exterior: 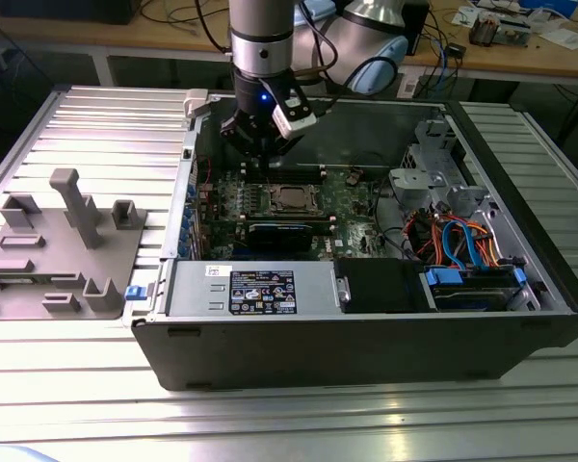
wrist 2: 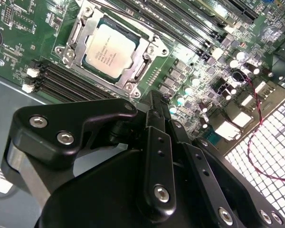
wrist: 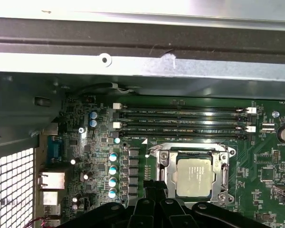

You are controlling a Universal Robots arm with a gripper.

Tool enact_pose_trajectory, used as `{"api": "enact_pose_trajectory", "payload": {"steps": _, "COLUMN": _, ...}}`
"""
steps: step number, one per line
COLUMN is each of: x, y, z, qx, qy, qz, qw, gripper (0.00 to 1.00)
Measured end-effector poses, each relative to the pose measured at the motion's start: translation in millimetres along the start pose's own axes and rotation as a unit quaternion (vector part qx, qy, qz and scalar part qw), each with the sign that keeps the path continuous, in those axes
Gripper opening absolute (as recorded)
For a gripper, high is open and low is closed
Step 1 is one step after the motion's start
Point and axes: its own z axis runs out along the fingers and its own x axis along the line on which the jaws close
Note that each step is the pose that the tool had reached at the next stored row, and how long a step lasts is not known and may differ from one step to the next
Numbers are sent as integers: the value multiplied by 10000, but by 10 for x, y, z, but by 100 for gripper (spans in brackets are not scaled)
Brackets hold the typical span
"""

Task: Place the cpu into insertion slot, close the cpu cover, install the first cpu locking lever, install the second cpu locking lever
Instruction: 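Install the first cpu locking lever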

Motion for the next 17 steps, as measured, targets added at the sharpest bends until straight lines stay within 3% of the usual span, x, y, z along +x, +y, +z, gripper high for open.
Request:
{"api": "enact_pose_trajectory", "payload": {"steps": 8, "x": 96, "y": 3, "z": -4, "qx": 0, "qy": 0, "qz": 0, "qw": 10000, "gripper": 11}}
{"api": "enact_pose_trajectory", "payload": {"steps": 17, "x": 145, "y": 4, "z": -6, "qx": 0, "qy": 0, "qz": 0, "qw": 10000, "gripper": 11}}
